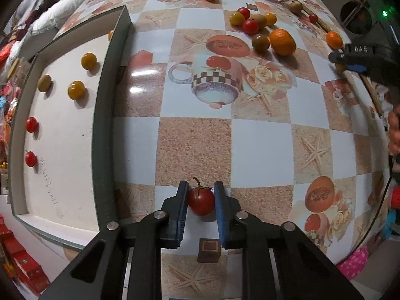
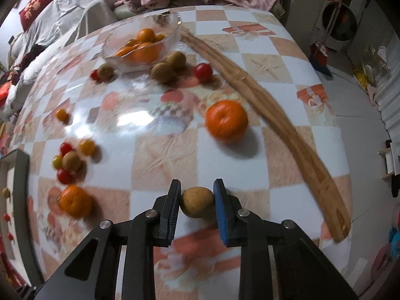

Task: Organize fruits
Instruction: 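Grasp the red cherry tomato with the left tool while the right tool grasps the brown fruit, then carry the red tomato and brown fruit over the white tray with both tools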

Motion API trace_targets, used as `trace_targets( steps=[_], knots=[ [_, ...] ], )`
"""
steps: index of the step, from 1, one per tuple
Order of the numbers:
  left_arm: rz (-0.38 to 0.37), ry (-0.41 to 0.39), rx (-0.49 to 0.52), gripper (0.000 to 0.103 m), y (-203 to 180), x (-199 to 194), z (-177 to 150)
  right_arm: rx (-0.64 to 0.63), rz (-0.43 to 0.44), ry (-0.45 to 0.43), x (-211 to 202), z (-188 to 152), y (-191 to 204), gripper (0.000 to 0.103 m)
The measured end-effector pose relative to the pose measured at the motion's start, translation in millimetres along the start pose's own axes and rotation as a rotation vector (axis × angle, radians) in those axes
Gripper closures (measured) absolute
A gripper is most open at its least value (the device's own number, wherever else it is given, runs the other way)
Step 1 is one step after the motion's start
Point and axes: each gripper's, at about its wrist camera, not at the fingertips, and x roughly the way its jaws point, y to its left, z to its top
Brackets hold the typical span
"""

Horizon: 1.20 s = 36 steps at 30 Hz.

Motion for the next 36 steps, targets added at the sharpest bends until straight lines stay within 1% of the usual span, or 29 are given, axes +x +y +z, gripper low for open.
trace_targets(
  steps=[5,9,13,17,21,25,30,36],
  knots=[
    [-0.031,0.008,-0.001,0.081,2,0,5,-0.014,0.04,0.019,-15,-20,12,0.074],
    [-0.054,-0.006,0.017,0.081,3,-8,11,-0.007,0.068,0.037,-26,-33,21,0.074],
    [-0.074,-0.03,0.025,0.081,7,-21,15,-0.006,0.09,0.055,-36,-44,33,0.074],
    [-0.084,-0.069,0.026,0.081,13,-35,24,-0.039,0.101,0.066,-44,-52,50,0.074],
    [-0.083,-0.1,0.016,0.081,22,-46,30,-0.072,0.119,0.073,-50,-56,69,0.074],
    [-0.074,-0.122,-0.01,0.081,40,-55,36,-0.112,0.142,0.072,-56,-56,94,0.074],
    [-0.06,-0.144,-0.041,0.081,56,-59,35,-0.16,0.167,0.066,-61,-55,124,0.074],
    [-0.043,-0.163,-0.091,0.081,85,-65,31,-0.22,0.196,0.069,-64,-56,160,0.074]
  ],
)
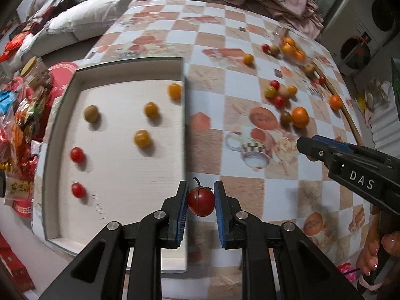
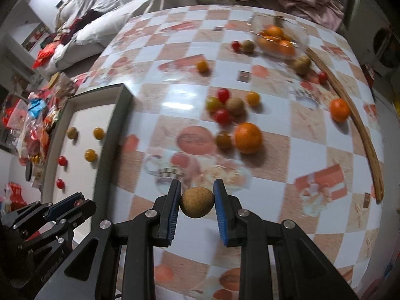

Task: Organize fruits
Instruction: 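Carry the red tomato and brown fruit over the white tray with both tools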

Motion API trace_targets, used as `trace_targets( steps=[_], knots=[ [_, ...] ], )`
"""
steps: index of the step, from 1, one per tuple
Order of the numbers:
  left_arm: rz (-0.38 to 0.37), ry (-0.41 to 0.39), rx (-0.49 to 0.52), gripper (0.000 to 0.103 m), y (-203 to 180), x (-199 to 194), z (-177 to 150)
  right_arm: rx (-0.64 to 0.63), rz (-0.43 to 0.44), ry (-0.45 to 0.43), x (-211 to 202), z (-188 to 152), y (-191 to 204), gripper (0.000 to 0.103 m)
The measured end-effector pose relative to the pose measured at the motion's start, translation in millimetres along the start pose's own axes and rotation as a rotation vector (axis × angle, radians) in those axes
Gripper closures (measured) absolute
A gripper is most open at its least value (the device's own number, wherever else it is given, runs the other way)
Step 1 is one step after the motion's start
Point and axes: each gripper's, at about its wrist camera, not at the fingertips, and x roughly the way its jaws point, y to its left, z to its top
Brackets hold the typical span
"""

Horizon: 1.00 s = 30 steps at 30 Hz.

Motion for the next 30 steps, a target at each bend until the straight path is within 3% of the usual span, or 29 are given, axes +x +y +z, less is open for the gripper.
trace_targets(
  steps=[17,30],
  knots=[
    [0.07,-0.026,-0.163,0.081,84,-9,-6,-0.174,0.075,0.037,24,22,96,0.074],
    [0.098,-0.039,-0.2,0.081,122,19,25,-0.226,0.127,0.051,65,70,146,0.074]
  ],
)
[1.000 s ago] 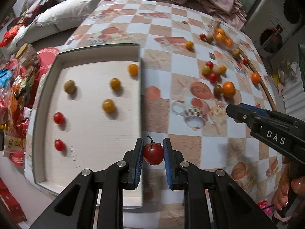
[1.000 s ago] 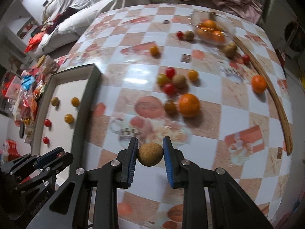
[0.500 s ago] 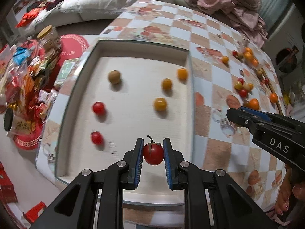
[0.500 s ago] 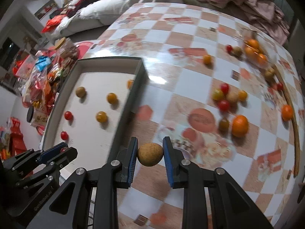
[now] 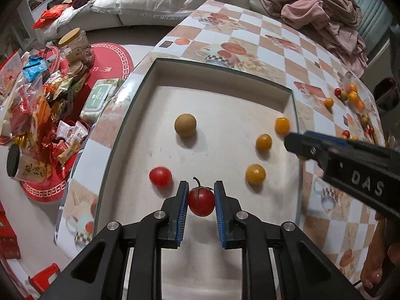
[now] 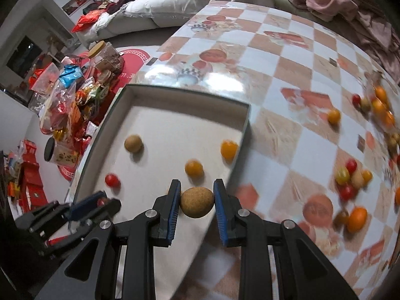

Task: Organize fruits
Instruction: 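Carry the red tomato and brown fruit over the white tray with both tools, then open the left tool releasing the red tomato while the right tool releases the brown fruit, then move both tools back over the fruit on the table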

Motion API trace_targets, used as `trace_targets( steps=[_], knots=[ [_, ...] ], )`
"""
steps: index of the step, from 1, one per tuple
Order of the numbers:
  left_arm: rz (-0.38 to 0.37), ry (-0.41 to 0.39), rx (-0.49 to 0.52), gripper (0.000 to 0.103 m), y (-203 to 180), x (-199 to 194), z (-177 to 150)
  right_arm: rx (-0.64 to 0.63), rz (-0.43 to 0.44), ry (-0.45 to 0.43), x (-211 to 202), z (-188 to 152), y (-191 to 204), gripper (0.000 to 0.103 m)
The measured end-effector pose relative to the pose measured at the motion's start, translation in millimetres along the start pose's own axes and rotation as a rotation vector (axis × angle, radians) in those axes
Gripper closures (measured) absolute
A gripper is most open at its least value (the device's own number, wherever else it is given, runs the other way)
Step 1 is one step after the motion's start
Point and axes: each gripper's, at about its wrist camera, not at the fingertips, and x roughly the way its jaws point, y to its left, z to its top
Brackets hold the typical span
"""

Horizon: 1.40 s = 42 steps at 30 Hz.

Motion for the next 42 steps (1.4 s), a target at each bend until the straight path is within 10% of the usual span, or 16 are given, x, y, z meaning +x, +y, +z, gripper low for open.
trace_targets(
  steps=[32,37,42],
  knots=[
    [0.042,0.048,0.006,0.08,2,36,5,-0.117,-0.103,0.065,70,46,20,0.073],
    [0.055,0.033,0.011,0.039,1,32,3,-0.126,-0.088,0.079,72,48,24,0.061],
    [0.065,0.044,0.01,0.039,2,31,1,-0.122,-0.082,0.074,68,46,23,0.05]
  ],
)
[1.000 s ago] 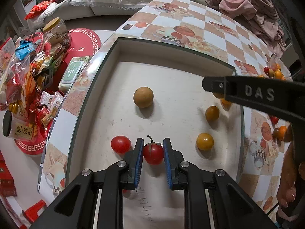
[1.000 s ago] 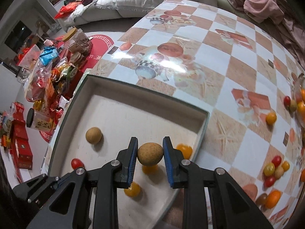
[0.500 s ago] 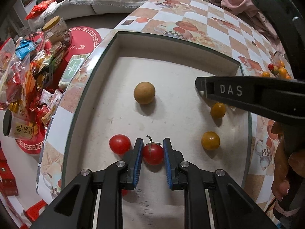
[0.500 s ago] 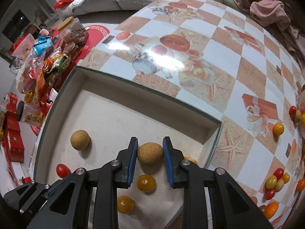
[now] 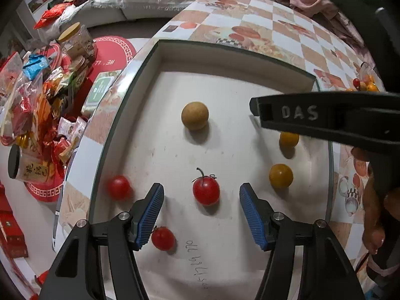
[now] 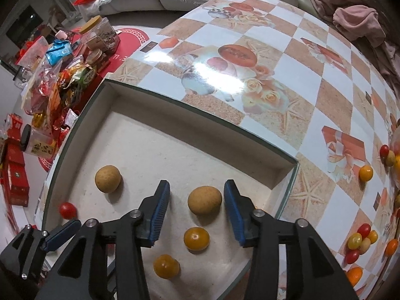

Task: Organize fruits
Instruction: 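Move both tools back over the fruit on the table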

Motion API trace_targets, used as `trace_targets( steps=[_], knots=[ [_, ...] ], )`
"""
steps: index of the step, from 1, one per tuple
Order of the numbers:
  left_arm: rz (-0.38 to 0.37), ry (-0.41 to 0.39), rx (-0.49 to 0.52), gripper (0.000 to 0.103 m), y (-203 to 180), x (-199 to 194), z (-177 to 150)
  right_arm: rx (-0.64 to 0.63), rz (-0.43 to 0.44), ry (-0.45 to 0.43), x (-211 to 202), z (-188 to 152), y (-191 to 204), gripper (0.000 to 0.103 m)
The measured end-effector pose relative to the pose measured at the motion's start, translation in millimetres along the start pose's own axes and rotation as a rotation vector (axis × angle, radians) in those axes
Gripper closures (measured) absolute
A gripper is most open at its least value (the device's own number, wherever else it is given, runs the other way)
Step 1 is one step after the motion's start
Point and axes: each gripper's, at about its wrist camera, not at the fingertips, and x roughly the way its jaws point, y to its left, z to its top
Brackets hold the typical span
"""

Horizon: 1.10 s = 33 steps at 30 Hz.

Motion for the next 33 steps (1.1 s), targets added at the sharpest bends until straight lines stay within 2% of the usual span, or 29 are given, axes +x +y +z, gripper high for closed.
trace_targets(
  steps=[1,6,7,15,20,27,33],
  knots=[
    [0.001,0.002,0.001,0.039,0,0,-1,0.003,0.004,-0.003,-2,0,0,0.048],
    [0.012,0.006,0.018,0.039,-1,-4,-4,0.027,0.031,-0.035,-17,0,-3,0.023],
    [0.016,0.005,0.022,0.039,-1,-6,-5,0.035,0.038,-0.043,-21,0,-5,0.022],
    [0.041,0.004,0.059,0.039,-13,-16,-6,0.119,0.059,-0.089,-50,-12,-25,0.02],
    [0.035,-0.013,0.107,0.039,-32,-27,-3,0.216,0.069,-0.105,-67,-36,-54,0.02],
    [0.001,-0.054,0.209,0.039,-78,-44,6,0.344,0.029,-0.118,-91,-79,-108,0.02],
    [-0.06,-0.066,0.267,0.039,-124,-53,24,0.456,-0.045,-0.131,-112,-120,-165,0.02]
  ],
)
